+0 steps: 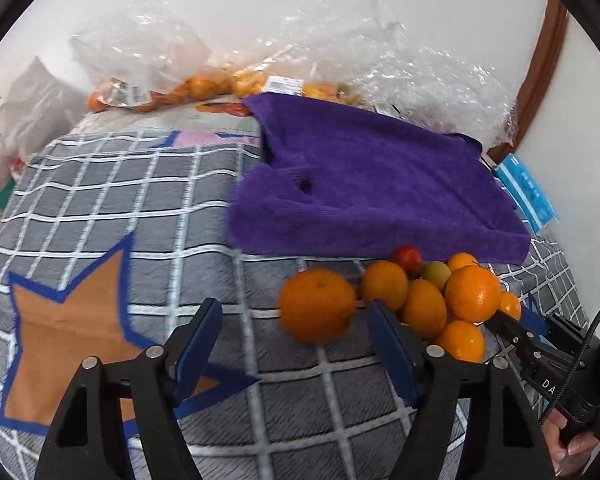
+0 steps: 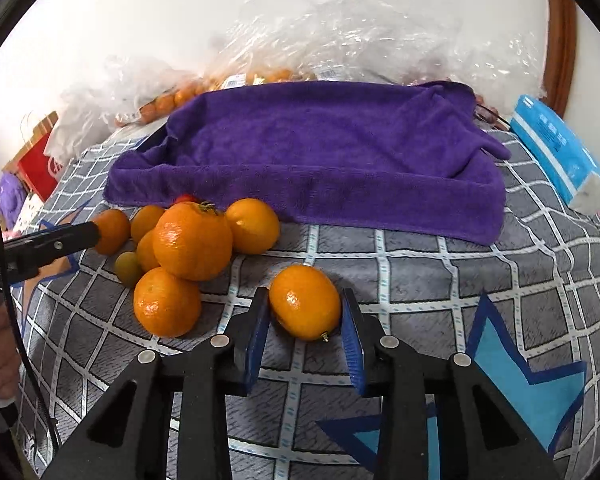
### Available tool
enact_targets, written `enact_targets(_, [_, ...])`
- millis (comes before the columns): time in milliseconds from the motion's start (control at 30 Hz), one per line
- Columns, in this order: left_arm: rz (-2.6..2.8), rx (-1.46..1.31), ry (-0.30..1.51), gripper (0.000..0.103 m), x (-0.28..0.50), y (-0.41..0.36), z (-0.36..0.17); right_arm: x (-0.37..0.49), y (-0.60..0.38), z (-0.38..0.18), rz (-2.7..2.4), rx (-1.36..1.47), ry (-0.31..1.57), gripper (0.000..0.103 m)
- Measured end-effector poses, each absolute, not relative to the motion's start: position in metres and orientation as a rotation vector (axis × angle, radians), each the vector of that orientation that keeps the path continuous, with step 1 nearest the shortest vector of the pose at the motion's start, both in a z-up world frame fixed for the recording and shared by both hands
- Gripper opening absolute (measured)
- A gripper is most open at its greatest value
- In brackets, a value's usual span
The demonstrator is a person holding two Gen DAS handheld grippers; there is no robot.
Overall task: Organize fruits
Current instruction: 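Grasp an orange with the left tool while the right tool grasps another orange, then carry both held oranges up and over the purple towel in the tray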
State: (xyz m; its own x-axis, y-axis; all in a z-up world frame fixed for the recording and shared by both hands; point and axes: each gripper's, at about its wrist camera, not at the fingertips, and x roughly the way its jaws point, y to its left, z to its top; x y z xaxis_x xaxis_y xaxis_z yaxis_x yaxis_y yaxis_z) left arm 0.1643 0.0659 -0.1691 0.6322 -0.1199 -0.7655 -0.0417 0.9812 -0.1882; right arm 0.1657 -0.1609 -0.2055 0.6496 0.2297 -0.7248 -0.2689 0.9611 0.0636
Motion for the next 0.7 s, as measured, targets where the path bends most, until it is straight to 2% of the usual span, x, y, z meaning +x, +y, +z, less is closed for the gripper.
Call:
enact_targets(100, [-0.05, -0.184, 0.889, 0.061, 0.168, 0.061, -0.177, 0.168, -0.165, -0.207, 0.257, -0.062, 0.818, 0.035])
enact_targets(200, [-0.029, -0.173, 0.854, 0.056, 0.168, 0.059, -0.18, 0.169, -0.169, -0.206, 0.262, -0.039, 0.816, 0.035])
enact_targets(433, [-0.066, -0.25, 0.836, 0.051, 0.167, 0.069, -0.181, 0.17, -0.168, -0.208, 0.253, -0.038, 0.812, 0.035])
enact_targets(467, [-0.07, -0.266, 0.83, 0.049, 0.166, 0.071, -0.181, 0.17, -0.168, -0.208, 0.255, -0.038, 0.809, 0.035])
enact_targets(500, [-0.081, -0.281, 0.827, 0.04, 0.166, 0.073, -0.181, 0.17, -0.168, -0.207, 0.259, -0.035, 0.806, 0.034])
enact_targets(700, [-0.081, -0.378, 0.806, 0.04, 0.17, 0.085, -0.183, 0.17, -0.173, -0.207, 0.263, -0.003, 0.796, 0.035])
